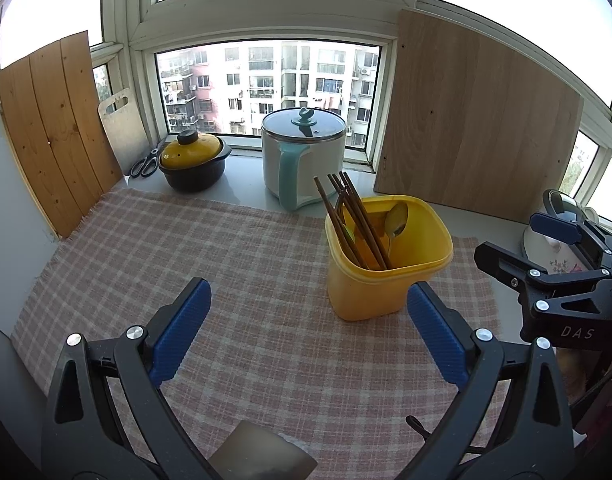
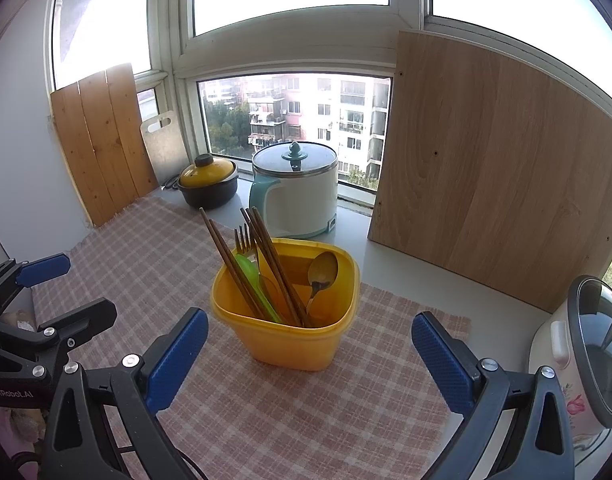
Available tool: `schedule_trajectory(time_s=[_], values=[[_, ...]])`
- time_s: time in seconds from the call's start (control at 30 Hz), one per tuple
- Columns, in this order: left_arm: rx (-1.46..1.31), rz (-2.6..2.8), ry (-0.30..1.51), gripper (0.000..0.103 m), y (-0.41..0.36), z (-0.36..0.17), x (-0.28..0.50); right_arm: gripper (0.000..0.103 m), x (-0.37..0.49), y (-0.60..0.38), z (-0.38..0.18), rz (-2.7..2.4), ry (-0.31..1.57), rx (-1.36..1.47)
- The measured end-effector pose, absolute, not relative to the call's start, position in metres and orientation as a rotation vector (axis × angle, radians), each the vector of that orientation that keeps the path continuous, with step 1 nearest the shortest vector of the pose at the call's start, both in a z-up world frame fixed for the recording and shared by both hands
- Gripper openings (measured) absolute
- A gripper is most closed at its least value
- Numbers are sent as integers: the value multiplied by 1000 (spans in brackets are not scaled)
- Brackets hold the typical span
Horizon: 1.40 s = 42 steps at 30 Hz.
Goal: Organize utensils
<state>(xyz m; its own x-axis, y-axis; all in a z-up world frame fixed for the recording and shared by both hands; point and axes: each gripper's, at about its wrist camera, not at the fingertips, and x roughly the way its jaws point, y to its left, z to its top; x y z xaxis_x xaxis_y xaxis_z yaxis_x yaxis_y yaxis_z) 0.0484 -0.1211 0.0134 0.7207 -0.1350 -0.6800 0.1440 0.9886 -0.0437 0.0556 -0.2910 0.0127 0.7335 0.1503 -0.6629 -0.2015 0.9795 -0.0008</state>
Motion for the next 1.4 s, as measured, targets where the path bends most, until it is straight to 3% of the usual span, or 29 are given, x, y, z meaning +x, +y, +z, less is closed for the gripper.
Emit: schedule_trajectory(time_s=[1.4], values=[[20, -115, 752, 100, -115, 8, 45, 103, 56, -287, 3, 194, 747, -72]])
